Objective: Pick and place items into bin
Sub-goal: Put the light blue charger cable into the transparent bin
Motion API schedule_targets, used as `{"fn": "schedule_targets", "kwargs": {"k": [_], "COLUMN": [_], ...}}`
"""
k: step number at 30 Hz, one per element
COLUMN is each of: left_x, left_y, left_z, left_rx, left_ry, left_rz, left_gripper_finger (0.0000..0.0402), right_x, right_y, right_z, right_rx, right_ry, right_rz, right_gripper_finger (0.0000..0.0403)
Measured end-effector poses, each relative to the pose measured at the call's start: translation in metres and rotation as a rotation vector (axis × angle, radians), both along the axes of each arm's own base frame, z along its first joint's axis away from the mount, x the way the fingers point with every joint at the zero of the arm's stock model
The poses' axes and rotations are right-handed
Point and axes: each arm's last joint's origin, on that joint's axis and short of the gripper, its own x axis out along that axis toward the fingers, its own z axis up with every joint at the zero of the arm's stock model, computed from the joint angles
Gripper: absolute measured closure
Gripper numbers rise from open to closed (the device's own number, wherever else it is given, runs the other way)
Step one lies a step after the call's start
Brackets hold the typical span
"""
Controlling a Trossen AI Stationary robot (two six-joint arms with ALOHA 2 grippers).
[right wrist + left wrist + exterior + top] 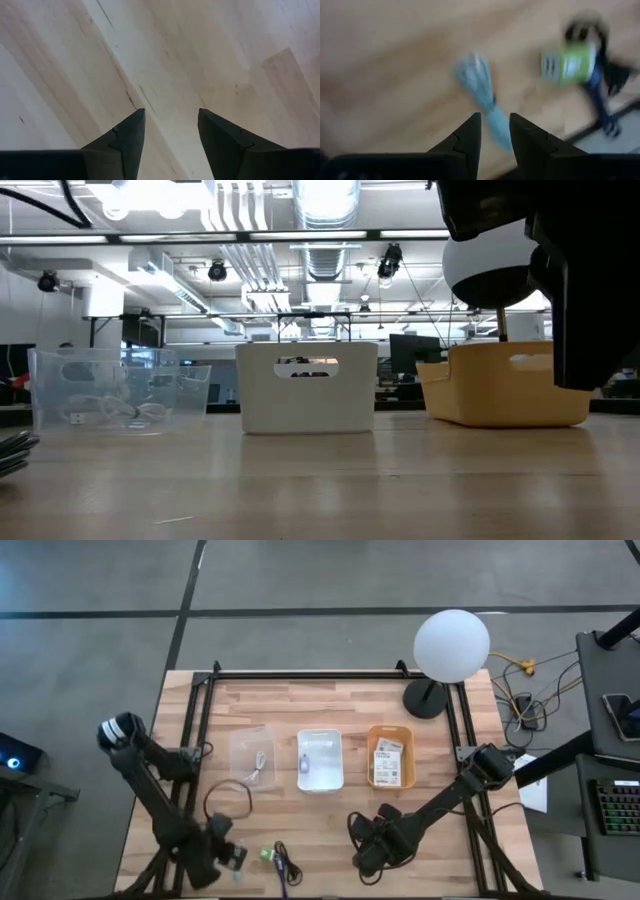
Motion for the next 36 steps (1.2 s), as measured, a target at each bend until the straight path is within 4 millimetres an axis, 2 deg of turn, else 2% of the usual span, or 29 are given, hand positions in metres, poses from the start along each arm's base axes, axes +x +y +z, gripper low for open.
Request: {"fn": "schedule_targets", "kwargs": {"k": [6, 11, 15, 20, 24, 29, 36], "left_x": [0.019, 0.028, 0.034, 0.037, 0.036, 0.035, 0.033], "left_y": [-0.035, -0.047, -0.048, -0.036, -0.033, -0.033, -0.03], "left_z": [-0.001, -0.018, -0.027, -0.039, -0.047, -0.051, -0.055], "left_rx": [0.035, 0.061, 0.057, 0.113, 0.097, 0.071, 0.085], "left_ry": [0.07, 0.157, 0.168, 0.152, 0.183, 0.188, 0.192], "left_rz": [-0.016, 0.033, 0.065, 0.034, 0.026, 0.02, -0.013], "left_gripper_finger": [0.0266, 0.021, 0.0185, 0.018, 0.0192, 0.0227, 0.0315], "right_x": [-0.001, -0.003, -0.004, -0.005, -0.005, -0.005, -0.006], "right_y": [-0.001, -0.003, -0.003, -0.003, -0.003, -0.002, -0.002], "right_z": [-0.002, -0.006, -0.007, -0.007, -0.008, -0.008, -0.008], "right_rx": [-0.022, -0.037, -0.042, -0.044, -0.044, -0.043, -0.043], "right_ry": [0.016, 0.032, 0.038, 0.041, 0.041, 0.041, 0.04], "right_rz": [0.075, 0.108, 0.114, 0.118, 0.115, 0.114, 0.114], "right_gripper_finger": [0.0234, 0.0234, 0.0234, 0.0234, 0.0234, 0.0234, 0.0234]}}
